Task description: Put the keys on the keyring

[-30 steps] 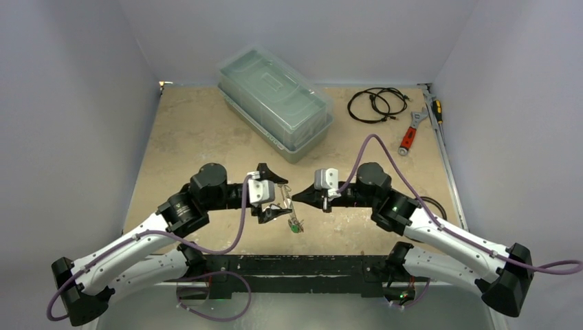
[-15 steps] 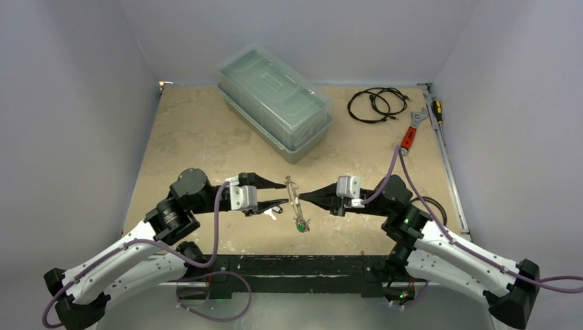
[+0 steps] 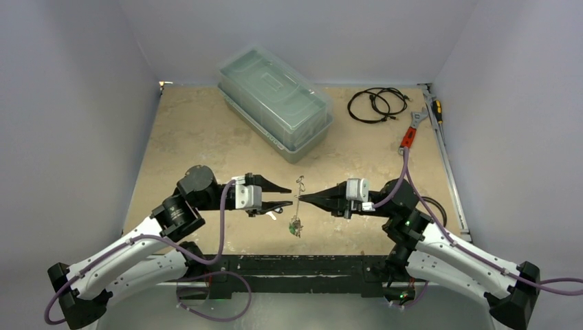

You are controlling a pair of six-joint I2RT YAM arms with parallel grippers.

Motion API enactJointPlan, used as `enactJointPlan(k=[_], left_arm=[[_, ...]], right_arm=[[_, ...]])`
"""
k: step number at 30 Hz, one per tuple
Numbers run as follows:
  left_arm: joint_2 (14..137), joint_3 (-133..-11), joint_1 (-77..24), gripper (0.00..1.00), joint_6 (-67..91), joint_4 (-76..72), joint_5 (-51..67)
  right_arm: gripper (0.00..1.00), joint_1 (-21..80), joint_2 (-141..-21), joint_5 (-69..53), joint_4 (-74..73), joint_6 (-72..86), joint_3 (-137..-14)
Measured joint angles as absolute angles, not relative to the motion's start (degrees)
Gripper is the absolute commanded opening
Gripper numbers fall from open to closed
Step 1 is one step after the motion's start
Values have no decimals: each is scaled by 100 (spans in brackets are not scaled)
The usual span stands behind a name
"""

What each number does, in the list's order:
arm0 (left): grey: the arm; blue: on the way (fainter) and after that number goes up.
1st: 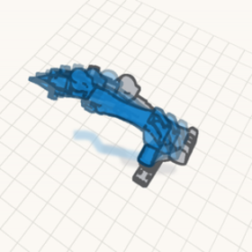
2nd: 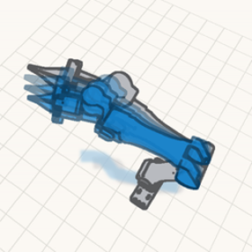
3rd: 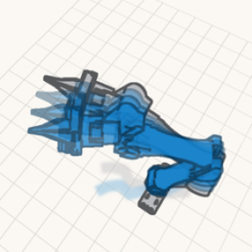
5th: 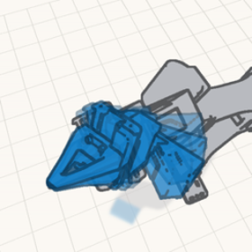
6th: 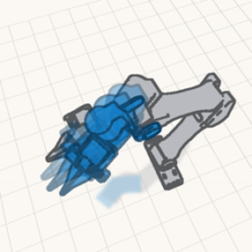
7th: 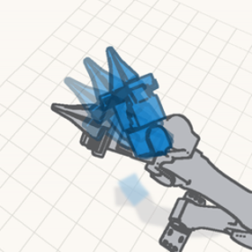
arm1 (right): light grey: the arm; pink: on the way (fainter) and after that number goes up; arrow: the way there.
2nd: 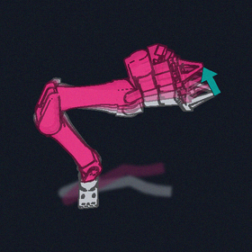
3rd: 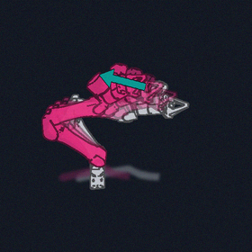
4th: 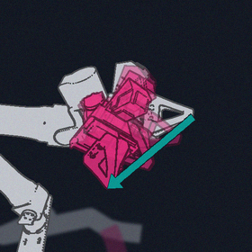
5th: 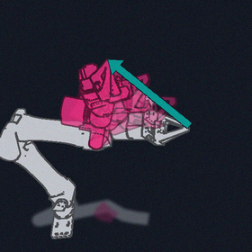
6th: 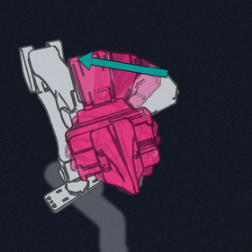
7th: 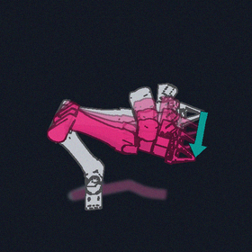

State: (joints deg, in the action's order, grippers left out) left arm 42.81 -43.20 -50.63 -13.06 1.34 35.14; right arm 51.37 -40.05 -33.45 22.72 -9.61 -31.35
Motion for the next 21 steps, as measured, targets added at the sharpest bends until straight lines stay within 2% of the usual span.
enactJointPlan(k=[10,21], left_arm=[[4248,-4318,-5035,25,-1280,-75,3717],[4252,-4307,-5026,25,-1280,-80,3802]], right_arm=[[0,5137,-4093,-3658,2576,-805,-3135],[0,5137,-4167,-3863,2794,-731,-3135]])
